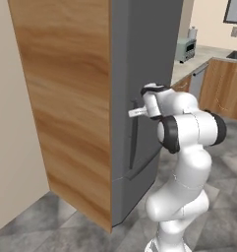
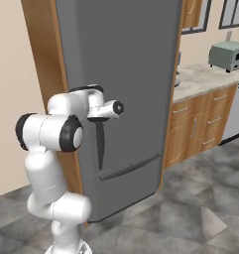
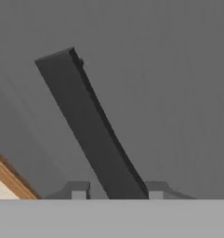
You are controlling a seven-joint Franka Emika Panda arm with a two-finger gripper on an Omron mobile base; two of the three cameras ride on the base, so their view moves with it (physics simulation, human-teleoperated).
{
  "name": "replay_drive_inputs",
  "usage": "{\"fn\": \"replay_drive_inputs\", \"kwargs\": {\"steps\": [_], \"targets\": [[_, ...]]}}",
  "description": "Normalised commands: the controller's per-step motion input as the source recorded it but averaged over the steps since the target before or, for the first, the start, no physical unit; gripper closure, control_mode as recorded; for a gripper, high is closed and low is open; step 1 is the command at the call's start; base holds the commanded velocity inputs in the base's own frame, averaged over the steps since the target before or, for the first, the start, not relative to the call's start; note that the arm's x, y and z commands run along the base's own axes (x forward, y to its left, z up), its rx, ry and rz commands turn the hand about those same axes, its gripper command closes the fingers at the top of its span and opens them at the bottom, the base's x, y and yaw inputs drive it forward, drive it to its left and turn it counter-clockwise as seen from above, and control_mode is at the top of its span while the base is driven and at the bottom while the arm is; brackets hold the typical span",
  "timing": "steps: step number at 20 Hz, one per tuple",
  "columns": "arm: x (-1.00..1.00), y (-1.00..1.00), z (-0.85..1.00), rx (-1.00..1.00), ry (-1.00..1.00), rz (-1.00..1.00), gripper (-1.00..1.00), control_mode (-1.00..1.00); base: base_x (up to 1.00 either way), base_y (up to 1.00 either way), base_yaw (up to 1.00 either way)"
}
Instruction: Move the hot dog bun to the plate on the dining table and place the condiment next to that plate. Then navigate to the fridge and take the sausage and place it on the plate as well.
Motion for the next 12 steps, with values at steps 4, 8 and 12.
{"fn": "replay_drive_inputs", "kwargs": {"steps": [4, 8, 12], "targets": [[-0.99, -0.17, 0.0, 0.08, 0.0, 0.17, 1.0, -1.0, 0.0, 0.0, 0.0], [-1.0, -0.64, 0.02, 0.1, -0.07, 0.13, 1.0, -1.0, 0.0, 0.0, 0.0], [-0.57, -1.0, 0.22, 0.05, -0.03, 0.02, 1.0, -1.0, 0.0, 0.0, 0.0]]}}
